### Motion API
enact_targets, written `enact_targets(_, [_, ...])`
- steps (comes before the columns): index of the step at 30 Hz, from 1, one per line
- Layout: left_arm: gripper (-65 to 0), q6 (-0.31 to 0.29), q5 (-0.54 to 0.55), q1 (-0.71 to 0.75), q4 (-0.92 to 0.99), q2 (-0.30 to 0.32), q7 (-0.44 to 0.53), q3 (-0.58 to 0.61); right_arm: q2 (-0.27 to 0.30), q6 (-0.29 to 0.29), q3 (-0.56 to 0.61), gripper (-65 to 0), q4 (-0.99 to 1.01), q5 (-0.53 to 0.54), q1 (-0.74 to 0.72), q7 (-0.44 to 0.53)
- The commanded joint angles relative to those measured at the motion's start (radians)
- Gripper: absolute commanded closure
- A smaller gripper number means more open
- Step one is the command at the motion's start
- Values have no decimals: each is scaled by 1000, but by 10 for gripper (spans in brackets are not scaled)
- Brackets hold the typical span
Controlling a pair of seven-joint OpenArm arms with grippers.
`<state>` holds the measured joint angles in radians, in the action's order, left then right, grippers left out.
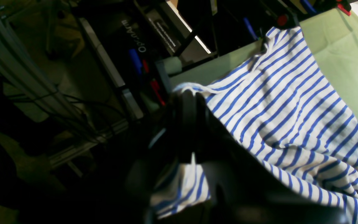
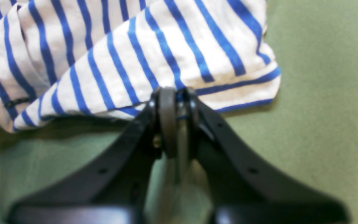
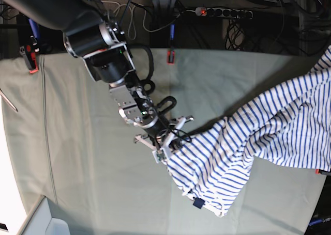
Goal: Layout the t-shirt on the table in an organized manner, then fold the t-shirt properly
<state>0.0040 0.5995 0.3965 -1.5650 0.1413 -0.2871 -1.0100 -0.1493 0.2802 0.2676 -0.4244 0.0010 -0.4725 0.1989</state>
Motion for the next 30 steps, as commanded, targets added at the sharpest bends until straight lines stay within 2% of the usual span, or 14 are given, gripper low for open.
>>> enact_targets(1, [0,-3,-2,6,-15,21,27,-8,-8,11,-1,0,-12,7,-29,29])
enact_targets(11, [0,-3,4,8,-25,22,27,-10,-8,7,-3,0,-57,7,2,24])
enact_targets(15, [0,-3,4,9,-61,22,27,-10,-8,7,0,0,-290,6,137,11])
enact_targets(20, [0,-3,4,9,-96,22,27,-7,-8,7,0,0,-618,6,304,-100])
enact_targets(23, [0,-3,6,9,-101,21,27,-5,-8,7,0,0,-762,6,390,-131])
enact_targets(27, [0,-3,6,5,-101,17,27,-5,-8,7,2,0,-758,3,395,-131])
enact_targets(30, [0,-3,6,8,-101,13,27,-5,-8,7,2,0,-690,3,331,-146])
